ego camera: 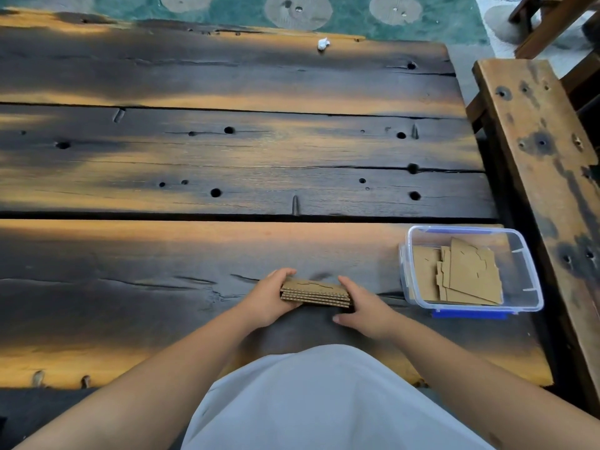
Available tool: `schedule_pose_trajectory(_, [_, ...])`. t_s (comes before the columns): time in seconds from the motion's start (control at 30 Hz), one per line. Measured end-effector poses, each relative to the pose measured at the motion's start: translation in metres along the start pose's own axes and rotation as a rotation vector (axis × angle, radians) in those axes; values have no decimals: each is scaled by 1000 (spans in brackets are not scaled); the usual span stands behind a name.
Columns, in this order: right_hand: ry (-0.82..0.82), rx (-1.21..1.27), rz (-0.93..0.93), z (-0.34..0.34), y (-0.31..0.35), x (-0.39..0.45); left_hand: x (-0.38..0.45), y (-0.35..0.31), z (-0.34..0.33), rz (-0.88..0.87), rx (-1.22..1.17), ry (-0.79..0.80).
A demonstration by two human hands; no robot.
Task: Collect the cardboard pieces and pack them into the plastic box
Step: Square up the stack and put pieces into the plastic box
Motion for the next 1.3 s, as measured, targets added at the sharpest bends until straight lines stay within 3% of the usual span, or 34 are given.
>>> schedule_pose_trajectory(0.17, [-283, -228, 35, -2, 4, 10, -1, -4, 1, -58, 83, -35])
schedule_pose_trajectory(0.33, [-352, -312, 102, 13, 7, 11, 4, -7, 15, -10, 52, -92])
schedule_pose_trajectory(0.47, [-318, -9, 131, 27, 11, 9, 6, -14, 23, 20, -13, -144])
schedule_pose_trajectory(0.7, [-437, 407, 48, 52, 7, -16, 8, -53, 12, 17, -300, -175])
schedule_pose_trajectory(0.83, [-563, 551, 29, 69, -11, -44, 11, -92, -11, -43, -306, -148])
schedule_pose_trajectory(1.17, [-809, 479, -93, 139, -97, -117, 31, -206, -102, -106, -198, 36])
schedule_pose_trajectory(1.3, [-828, 448, -186, 165, -134, -131, 42, -240, -133, -94, -145, 54])
Point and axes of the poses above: each hand's wrist, its own x-axis towards the middle knuckle, its own z-axis out of the back of the hand, y = z × x, the point moved 3 cm from there along x, towards the middle knuckle, and after that the axes turned 9 degrees about z, right-handed, at the moved point
